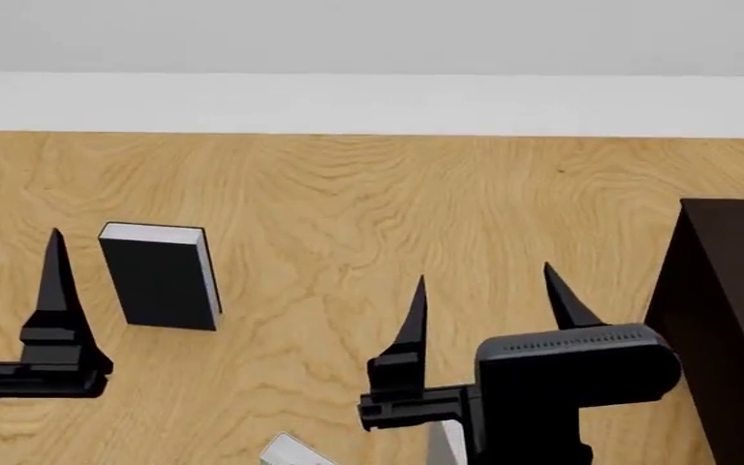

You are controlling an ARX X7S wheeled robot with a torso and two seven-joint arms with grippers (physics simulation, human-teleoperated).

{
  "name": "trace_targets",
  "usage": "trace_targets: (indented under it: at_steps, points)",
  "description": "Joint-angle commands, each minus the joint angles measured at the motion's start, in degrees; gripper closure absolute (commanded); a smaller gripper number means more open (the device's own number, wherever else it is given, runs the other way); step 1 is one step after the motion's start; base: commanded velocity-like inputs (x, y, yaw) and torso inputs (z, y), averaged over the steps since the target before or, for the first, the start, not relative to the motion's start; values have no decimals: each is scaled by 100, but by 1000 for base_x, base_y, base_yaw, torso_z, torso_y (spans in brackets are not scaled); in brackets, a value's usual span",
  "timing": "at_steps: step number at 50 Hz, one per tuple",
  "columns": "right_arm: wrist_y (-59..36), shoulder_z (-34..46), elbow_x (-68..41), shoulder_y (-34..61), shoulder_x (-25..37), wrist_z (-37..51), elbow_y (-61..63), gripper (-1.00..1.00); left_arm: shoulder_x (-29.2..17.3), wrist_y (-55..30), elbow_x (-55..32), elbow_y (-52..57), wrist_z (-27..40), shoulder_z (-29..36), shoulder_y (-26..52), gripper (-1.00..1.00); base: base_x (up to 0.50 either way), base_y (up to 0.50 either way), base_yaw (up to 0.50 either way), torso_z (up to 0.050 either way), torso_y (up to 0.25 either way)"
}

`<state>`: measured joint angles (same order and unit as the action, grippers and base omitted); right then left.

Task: Pick up the book on the right and place it on the cabinet shelf.

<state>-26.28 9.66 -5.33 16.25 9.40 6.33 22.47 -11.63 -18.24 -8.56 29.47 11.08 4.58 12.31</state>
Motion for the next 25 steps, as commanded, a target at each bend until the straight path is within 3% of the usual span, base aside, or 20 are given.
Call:
trace_targets:
  at_steps: [1, 6, 12, 15, 18, 19, 22, 25]
  points:
    - [-194, -73, -301, 88, -34, -66, -122, -100, -31, -19, -70, 26, 41, -10, 6, -100, 0, 0, 0, 0, 0]
    - [-1232, 50, -102, 306, 24, 274, 326, -100, -59, -74, -120, 19, 56, -49, 58, -100, 0, 0, 0, 0, 0]
    - [-3679, -224, -653, 1233, -50, 202, 1160, -100, -80, -93, -164, -6, 78, -79, 82, -100, 0, 0, 0, 0, 0]
    - [-5466, -499, -961, 2109, -160, 162, 1228, -100, -108, -162, -229, 104, 94, -134, 63, -100, 0, 0, 0, 0, 0]
    - [-5907, -540, -1105, 2360, -168, 55, 1190, -100, -110, -169, -245, 116, 97, -144, 60, -100, 0, 0, 0, 0, 0]
    - [-6368, -587, -1469, 2781, -38, 239, 849, -100, -120, -186, -257, 149, 94, -141, 59, -100, 0, 0, 0, 0, 0]
    - [-6368, -682, -3861, 3350, 598, 2170, -64, -100, -142, -222, -301, 200, 100, -172, 59, -100, 0, 0, 0, 0, 0]
    - [-6362, -453, -5959, 3835, 985, 3432, -791, -100, -149, -261, -348, 225, 115, -204, 74, -100, 0, 0, 0, 0, 0]
